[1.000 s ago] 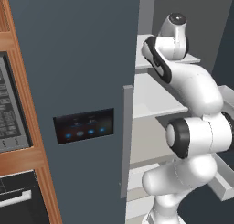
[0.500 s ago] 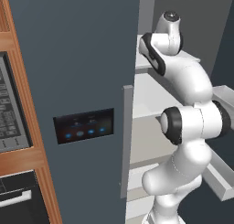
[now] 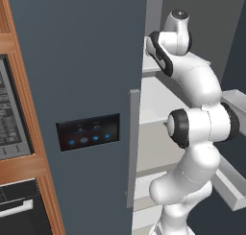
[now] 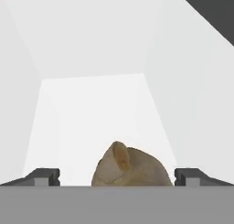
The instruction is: Grab the onion and garlic from the fridge, place them in the blender, close the lid, and turn on the blender to create a marinade.
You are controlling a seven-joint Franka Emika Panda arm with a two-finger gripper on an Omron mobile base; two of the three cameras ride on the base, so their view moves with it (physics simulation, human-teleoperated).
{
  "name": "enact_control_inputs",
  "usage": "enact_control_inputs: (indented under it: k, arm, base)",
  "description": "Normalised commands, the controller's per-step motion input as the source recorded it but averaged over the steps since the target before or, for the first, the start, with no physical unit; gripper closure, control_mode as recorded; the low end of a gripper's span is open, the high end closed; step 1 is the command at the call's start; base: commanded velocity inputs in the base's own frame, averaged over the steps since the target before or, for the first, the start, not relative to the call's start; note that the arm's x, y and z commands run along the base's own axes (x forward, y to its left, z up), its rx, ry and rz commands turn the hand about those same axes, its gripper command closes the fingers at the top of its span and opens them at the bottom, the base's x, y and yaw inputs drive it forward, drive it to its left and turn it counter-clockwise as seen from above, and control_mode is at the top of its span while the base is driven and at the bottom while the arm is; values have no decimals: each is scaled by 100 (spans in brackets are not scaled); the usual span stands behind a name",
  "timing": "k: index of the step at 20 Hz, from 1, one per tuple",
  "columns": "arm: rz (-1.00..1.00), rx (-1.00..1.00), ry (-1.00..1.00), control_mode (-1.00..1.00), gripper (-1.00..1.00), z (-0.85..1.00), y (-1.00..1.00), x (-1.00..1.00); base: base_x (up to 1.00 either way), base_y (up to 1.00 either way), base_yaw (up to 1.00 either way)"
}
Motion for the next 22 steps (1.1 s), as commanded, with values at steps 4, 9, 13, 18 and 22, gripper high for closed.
enact_control_inputs:
  k: [4,9,13,18,22]
  arm:
    - [2,0,0,-100,100,-25,0,0]
    - [7,0,-2,-100,100,-11,0,19]
    - [8,0,-8,-100,100,0,0,-3]
    - [4,0,-9,-100,100,5,0,-69]
    - [0,0,-5,-100,100,7,9,-100]
  base:
    - [0,0,0]
    - [0,0,0]
    - [0,0,0]
    - [0,0,0]
    - [0,0,0]
